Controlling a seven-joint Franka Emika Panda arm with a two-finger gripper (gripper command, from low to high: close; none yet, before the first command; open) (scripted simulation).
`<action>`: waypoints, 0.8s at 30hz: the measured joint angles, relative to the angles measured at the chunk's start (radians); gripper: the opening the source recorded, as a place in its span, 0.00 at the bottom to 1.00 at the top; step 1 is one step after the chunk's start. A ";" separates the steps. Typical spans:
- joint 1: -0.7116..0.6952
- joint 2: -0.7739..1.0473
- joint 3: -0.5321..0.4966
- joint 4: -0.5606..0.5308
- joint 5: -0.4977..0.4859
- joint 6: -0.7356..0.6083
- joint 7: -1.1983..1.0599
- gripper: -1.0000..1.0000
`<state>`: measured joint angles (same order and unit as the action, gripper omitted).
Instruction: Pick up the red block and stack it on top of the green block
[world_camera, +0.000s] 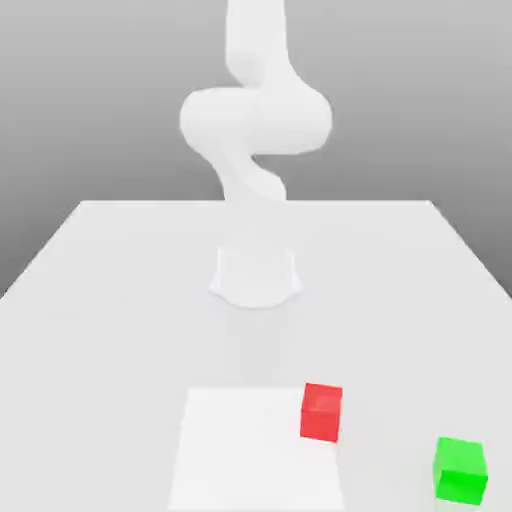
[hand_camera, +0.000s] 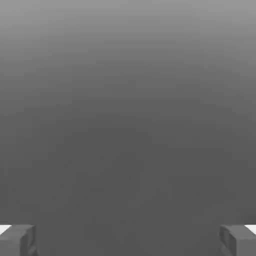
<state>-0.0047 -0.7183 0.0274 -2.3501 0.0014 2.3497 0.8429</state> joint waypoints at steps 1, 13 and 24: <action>-0.003 0.040 0.014 -0.024 0.001 0.024 0.020 0.50; -0.014 0.487 0.151 -0.286 -0.006 0.292 0.261 0.50; 0.053 0.886 0.126 -0.402 -0.113 0.569 0.466 0.50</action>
<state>0.0479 0.1677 0.1533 -2.7523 -0.1113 2.9191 1.3088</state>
